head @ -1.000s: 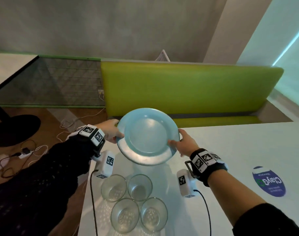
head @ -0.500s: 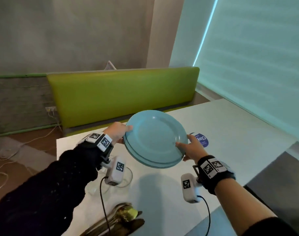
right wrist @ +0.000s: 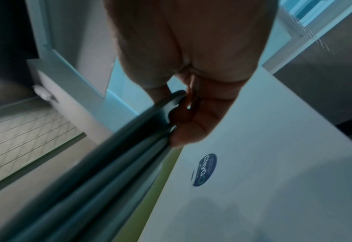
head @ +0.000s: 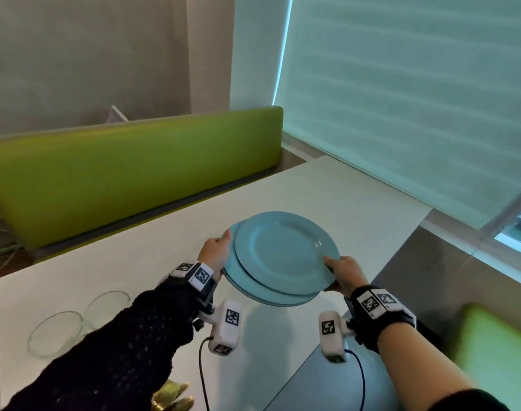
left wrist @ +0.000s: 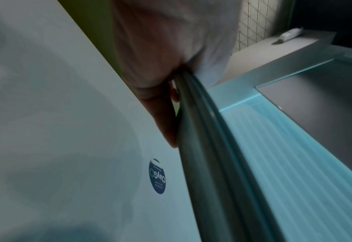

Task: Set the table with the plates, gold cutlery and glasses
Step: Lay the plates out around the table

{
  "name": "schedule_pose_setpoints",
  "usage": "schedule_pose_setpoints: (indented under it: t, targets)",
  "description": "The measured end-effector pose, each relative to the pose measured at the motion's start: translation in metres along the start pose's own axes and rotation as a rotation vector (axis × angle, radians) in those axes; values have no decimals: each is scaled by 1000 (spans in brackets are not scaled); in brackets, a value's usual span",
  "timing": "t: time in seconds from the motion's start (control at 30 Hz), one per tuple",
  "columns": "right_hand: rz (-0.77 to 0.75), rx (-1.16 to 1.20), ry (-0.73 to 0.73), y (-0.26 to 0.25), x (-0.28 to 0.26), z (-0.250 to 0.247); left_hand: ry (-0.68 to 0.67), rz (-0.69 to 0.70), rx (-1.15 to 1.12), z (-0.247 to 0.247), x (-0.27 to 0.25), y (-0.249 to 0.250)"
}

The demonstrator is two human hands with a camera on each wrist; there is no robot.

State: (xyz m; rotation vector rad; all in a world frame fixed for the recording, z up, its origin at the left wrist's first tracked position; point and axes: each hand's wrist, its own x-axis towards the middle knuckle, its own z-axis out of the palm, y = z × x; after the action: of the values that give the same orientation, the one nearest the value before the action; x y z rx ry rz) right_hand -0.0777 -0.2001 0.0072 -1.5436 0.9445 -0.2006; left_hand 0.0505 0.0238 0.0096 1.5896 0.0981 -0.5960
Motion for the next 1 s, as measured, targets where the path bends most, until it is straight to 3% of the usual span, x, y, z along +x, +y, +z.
schedule_pose_setpoints:
  t: [0.27, 0.47, 0.8, 1.0]
  targets:
    - [81, 226, 155, -7, 96, -63, 160, 36, 75, 59, 69, 8]
    - [105, 264, 299, 3, 162, -100, 311, 43, 125, 76, 110, 20]
    - [276, 514, 378, 36, 202, -112, 487, 31, 143, 73, 149, 7]
    - [309, 519, 393, 57, 210, -109, 480, 42, 156, 75, 154, 6]
